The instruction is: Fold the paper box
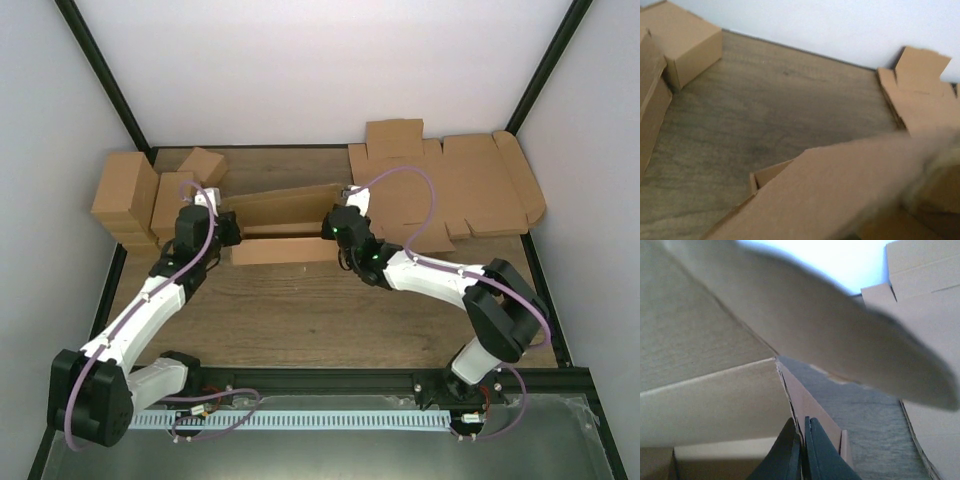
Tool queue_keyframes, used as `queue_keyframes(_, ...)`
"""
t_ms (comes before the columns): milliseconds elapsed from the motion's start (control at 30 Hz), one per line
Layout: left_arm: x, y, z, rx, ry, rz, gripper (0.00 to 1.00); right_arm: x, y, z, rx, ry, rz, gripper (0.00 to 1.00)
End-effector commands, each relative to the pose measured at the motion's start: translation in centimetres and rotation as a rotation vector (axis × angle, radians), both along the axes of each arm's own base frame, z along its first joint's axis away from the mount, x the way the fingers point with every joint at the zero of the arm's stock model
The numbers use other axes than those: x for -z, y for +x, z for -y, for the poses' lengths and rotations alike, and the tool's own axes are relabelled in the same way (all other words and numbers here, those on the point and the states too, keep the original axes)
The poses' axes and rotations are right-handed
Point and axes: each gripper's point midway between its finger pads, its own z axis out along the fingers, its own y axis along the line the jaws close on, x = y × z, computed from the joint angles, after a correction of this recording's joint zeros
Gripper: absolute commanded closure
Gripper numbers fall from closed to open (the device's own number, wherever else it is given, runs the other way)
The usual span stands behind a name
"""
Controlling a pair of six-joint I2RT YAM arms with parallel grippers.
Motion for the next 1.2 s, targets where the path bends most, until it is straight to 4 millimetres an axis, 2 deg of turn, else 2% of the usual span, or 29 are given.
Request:
queue_keyframes(0, 4.4, -1.9, 0.5, 0.048, 0.031, -0.164, 0.96, 5.2, -1.4, -0.4, -0.024, -0.106, -0.150, 0.99)
queue_keyframes(100, 4.4, -2.2, 0.6, 0.057, 0.030, -0.179, 0.95, 5.9, -1.7, -0.2, -0.028, -0.121, -0.169, 0.99)
queue_keyframes(167, 4.0, -2.4, 0.7, 0.063, 0.026, -0.182, 0.89, 6.3, -1.9, -0.1, -0.038, -0.133, -0.174, 0.99)
queue_keyframes(233, 3.3, -2.7, 0.7, 0.071, 0.026, -0.183, 0.75, 6.4, -2.0, 0.1, -0.043, -0.144, -0.176, 0.99)
queue_keyframes(333, 1.8, -3.3, 0.8, 0.082, 0.016, -0.191, 0.48, 6.4, -2.1, 0.3, -0.044, -0.163, -0.172, 0.99)
queue_keyframes(500, -1.8, -4.4, 0.8, 0.085, -0.013, -0.179, 0.15, 6.0, -1.9, 0.3, -0.057, -0.191, -0.149, 0.99)
queue_keyframes(567, -3.0, -4.7, 0.4, 0.073, -0.002, -0.191, 0.07, 5.9, -1.8, 0.0, -0.079, -0.211, -0.135, 0.99)
queue_keyframes(733, -7.0, -5.5, -0.2, 0.095, 0.078, -0.175, 0.04, 5.6, -1.9, -0.7, -0.150, -0.260, -0.101, 0.99)
queue_keyframes(933, -11.0, -4.5, 2.6, 0.325, 0.180, -0.058, 0.04, 5.0, -2.1, -1.4, -0.264, -0.271, -0.062, 0.99)
queue_keyframes(1067, -11.7, -3.0, 4.4, 0.453, 0.242, -0.029, 0.09, 5.0, -1.9, -1.3, -0.295, -0.286, -0.059, 0.99)
queue_keyframes(1167, -10.5, -2.7, 6.5, 0.589, 0.243, -0.050, 0.11, 5.0, -1.7, -1.6, -0.327, -0.298, -0.057, 0.99)
